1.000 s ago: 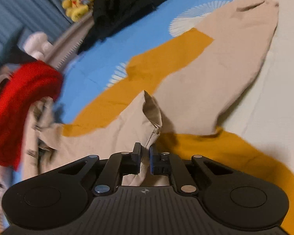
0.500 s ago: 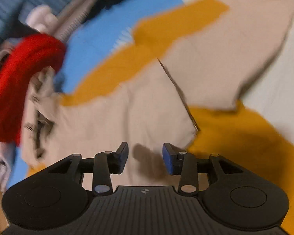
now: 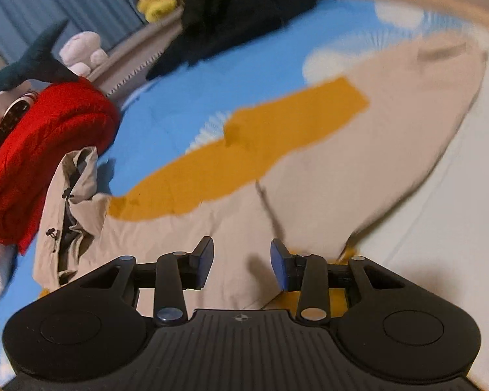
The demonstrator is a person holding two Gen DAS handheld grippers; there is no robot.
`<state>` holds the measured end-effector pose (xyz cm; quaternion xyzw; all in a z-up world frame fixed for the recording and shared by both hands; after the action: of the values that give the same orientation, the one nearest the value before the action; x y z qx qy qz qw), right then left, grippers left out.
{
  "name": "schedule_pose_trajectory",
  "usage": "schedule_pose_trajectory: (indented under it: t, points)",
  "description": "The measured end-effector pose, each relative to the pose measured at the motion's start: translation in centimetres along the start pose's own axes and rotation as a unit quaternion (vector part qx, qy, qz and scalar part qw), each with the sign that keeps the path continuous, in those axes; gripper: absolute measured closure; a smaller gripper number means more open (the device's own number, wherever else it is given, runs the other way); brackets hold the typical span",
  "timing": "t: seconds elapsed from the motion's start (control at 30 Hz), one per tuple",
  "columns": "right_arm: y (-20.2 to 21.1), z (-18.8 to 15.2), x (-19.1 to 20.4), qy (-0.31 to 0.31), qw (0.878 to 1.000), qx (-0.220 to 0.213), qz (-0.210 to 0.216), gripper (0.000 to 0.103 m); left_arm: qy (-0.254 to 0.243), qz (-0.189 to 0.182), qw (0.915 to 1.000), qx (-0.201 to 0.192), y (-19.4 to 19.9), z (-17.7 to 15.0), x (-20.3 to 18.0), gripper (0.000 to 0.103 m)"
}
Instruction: Fold large clothes
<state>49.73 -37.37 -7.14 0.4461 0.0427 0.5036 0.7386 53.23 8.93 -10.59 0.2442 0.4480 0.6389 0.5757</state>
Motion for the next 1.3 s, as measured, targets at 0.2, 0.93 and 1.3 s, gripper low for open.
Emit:
schedule_pose_trajectory:
  t: [0.2, 0.93, 1.3]
  points:
    - [2.9, 1.9, -1.3, 0.034, 0.999, -0.037, -0.004, 0.062, -0.075, -0.004, 0.9968, -0.028, 1.8, -0.9, -3.7, 0.056]
    - [7.0, 10.0, -20.2, -0.107, 0.987, -0.116, -0.024, 0.082, -0.130, -0.016, 0.9899, -0.055, 3.7, -2.3, -5.8, 0.056]
    - [2.9, 12.4, -30.0, -0.215, 0.968, -0.127, -0.017, 0.074, -0.125, -0.017, 0.9907, -0.050, 3.2, -2.0, -5.8, 0.055]
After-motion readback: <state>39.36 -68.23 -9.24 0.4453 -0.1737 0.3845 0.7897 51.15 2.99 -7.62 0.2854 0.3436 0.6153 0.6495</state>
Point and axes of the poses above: each gripper's, at about its wrist camera, not at the fingertips, and y roughly against the way its jaws point, x to its left, z to its top, the point moved 4 cm from there along -y, roughly the way its jaws point, and after that the axes turned 2 degrees about -x, right-handed, at the moved point
